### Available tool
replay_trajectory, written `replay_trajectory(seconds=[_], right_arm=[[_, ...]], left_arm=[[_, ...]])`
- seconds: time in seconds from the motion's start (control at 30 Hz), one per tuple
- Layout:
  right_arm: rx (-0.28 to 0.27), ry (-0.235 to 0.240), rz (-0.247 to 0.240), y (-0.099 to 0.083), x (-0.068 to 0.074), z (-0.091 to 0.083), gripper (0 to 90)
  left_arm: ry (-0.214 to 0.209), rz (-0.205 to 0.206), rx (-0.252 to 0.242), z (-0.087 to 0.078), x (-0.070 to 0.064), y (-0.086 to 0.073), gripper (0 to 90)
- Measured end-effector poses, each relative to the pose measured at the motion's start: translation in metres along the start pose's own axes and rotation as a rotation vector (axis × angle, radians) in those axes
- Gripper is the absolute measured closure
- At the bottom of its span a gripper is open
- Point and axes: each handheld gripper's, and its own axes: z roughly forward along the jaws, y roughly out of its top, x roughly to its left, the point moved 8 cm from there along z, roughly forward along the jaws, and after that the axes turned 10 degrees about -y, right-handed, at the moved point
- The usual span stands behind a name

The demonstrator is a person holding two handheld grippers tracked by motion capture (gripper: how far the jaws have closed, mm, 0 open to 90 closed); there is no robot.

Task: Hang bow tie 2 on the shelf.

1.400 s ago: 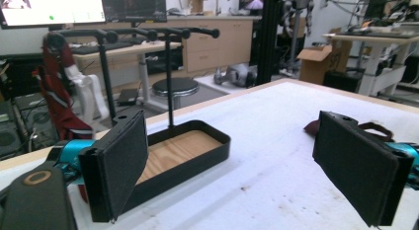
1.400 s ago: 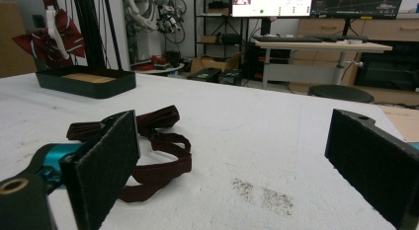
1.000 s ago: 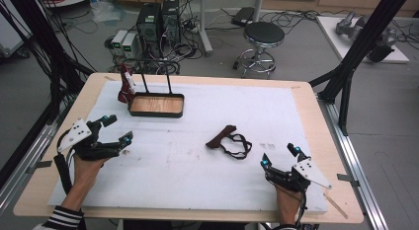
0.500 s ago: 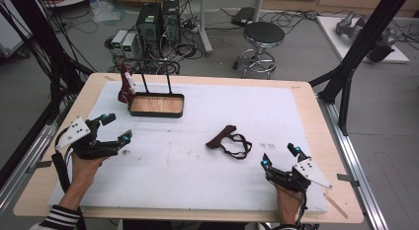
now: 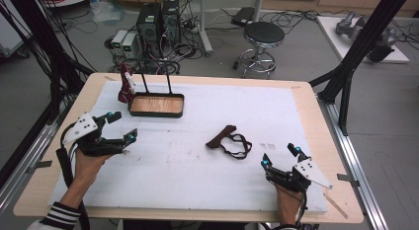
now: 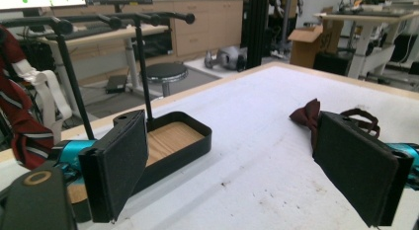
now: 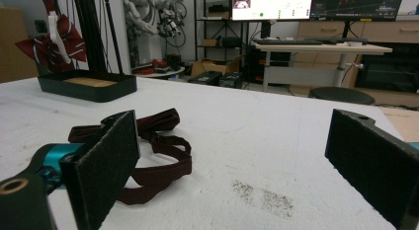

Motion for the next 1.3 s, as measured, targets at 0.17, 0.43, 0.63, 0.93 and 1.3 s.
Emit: replay_trajectory(seconds=[0.17,0.43,0.63,0.93,1.3], right_arm=[[0.001,0.002,0.007,0.000,0.000,0.000,5.7],[-0.002,0.004,0.004,0.000,0.000,-0.001,5.7],[-0.001,0.005,0.010,0.000,-0.001,0.000,5.7],[-0.004,0.009,0.015,0.000,-0.001,-0.001,5.7],[-0.001,0.014,0.021,0.000,-0.001,-0.001,5.7]], left_arm=[[-0.013,0.004,0.045,0.009,-0.004,0.004,14.6],[-0.041,0.003,0.100,0.026,-0.010,0.012,14.8],[-0.073,0.016,0.154,0.046,-0.020,0.019,14.8],[-0.089,0.023,0.229,0.070,-0.030,0.023,14.9],[-0.145,0.013,0.306,0.104,-0.043,0.021,14.7]])
